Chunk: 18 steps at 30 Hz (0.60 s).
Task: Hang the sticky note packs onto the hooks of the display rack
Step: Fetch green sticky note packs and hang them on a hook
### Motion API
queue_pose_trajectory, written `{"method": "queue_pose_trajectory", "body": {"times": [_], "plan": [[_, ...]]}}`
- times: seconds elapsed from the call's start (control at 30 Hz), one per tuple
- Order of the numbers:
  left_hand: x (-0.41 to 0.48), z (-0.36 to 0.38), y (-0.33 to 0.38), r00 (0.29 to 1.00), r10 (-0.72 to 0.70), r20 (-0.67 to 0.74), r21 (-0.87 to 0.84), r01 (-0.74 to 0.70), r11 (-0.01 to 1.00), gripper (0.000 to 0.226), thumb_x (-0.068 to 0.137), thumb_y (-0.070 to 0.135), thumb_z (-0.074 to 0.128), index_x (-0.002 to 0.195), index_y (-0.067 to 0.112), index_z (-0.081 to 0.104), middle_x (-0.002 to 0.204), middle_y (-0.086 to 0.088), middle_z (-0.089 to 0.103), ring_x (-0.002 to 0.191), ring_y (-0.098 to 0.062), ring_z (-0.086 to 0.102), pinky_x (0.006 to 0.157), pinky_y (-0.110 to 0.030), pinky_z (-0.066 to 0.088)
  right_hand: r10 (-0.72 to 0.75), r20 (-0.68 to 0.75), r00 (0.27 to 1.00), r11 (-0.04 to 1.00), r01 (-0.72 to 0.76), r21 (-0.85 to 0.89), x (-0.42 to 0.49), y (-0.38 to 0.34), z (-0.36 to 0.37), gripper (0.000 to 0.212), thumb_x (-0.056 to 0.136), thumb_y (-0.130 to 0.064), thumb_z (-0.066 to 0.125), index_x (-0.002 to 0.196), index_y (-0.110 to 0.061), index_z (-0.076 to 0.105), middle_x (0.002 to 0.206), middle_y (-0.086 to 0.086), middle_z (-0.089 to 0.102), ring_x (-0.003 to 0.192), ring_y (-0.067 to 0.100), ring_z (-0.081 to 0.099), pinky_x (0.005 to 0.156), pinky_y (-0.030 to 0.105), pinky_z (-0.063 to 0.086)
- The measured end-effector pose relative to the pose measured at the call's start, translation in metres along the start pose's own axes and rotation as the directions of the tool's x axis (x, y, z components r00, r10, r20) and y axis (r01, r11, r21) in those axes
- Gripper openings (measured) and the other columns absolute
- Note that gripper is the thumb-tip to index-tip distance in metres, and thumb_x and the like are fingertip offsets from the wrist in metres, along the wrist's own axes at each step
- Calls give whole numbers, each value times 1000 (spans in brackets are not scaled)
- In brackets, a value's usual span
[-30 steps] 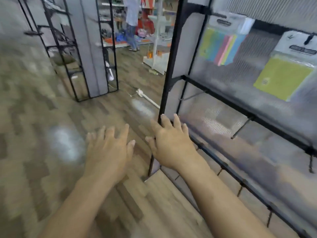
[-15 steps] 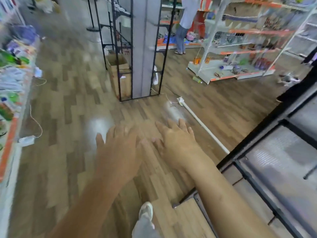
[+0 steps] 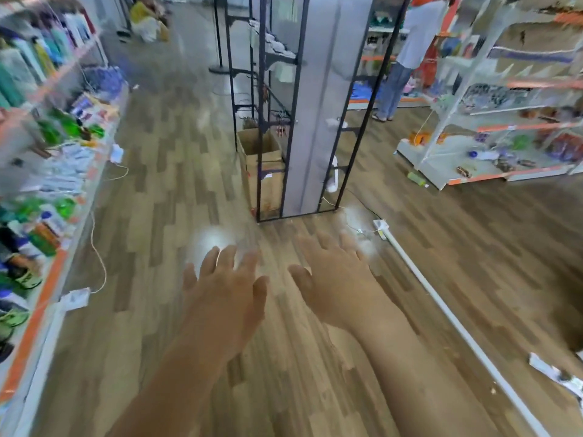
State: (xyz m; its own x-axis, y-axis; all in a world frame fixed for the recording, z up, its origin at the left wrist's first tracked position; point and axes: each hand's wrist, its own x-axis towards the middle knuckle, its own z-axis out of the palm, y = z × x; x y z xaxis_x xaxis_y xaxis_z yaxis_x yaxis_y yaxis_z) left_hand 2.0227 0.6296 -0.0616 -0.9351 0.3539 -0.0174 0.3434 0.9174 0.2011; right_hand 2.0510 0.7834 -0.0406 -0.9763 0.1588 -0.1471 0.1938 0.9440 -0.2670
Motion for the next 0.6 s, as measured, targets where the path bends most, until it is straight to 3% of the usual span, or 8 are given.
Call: {"method": "queue_pose_trajectory", "body": {"times": [0.1, 0.17, 0.27, 0.47, 0.6], "plan": [[69, 0, -29, 1000, 15, -13, -15, -15, 1000, 52, 101, 46, 26, 152, 34, 22, 156, 1, 29, 146, -22, 23, 117, -47, 17, 9, -17, 1000, 1000, -9, -9, 77, -11, -2, 52, 99, -43, 33, 149, -35, 18, 156, -4, 17, 146, 34, 1, 116, 54, 13], [119, 1, -59, 996, 51, -77, -22, -53, 998, 51, 98, 44, 34, 146, 30, 38, 146, -3, 45, 139, -27, 38, 112, -53, 28, 25, -30, 999, 1000, -25, -14, 130, -25, -3, 52, 99, -45, 32, 148, -33, 19, 154, -2, 21, 146, 33, 5, 116, 53, 15], [196, -6, -110, 976, 79, -202, -47, -90, 995, 40, 90, 40, 46, 123, 22, 59, 120, -10, 65, 116, -35, 60, 92, -61, 48, 49, -9, 999, 999, -50, -19, 209, -52, -9, 53, 100, -46, 29, 149, -30, 18, 154, 2, 21, 145, 34, 7, 115, 53, 17], [343, -40, -177, 937, 147, -316, -5, -156, 988, 33, 89, 34, 58, 118, 20, 60, 109, -7, 69, 111, -39, 64, 83, -64, 50, 78, -66, 995, 996, -80, -29, 351, -94, -32, 53, 99, -46, 30, 147, -28, 18, 143, 0, 32, 142, 36, 14, 112, 52, 24], [432, -50, -198, 910, 232, -344, 3, -246, 969, 34, 92, 40, 40, 119, 24, 53, 108, -1, 68, 110, -35, 65, 85, -60, 50, 121, -65, 991, 993, -120, 18, 432, -108, -45, 52, 99, -46, 31, 147, -28, 21, 148, -2, 27, 145, 34, 10, 114, 50, 21]]}}
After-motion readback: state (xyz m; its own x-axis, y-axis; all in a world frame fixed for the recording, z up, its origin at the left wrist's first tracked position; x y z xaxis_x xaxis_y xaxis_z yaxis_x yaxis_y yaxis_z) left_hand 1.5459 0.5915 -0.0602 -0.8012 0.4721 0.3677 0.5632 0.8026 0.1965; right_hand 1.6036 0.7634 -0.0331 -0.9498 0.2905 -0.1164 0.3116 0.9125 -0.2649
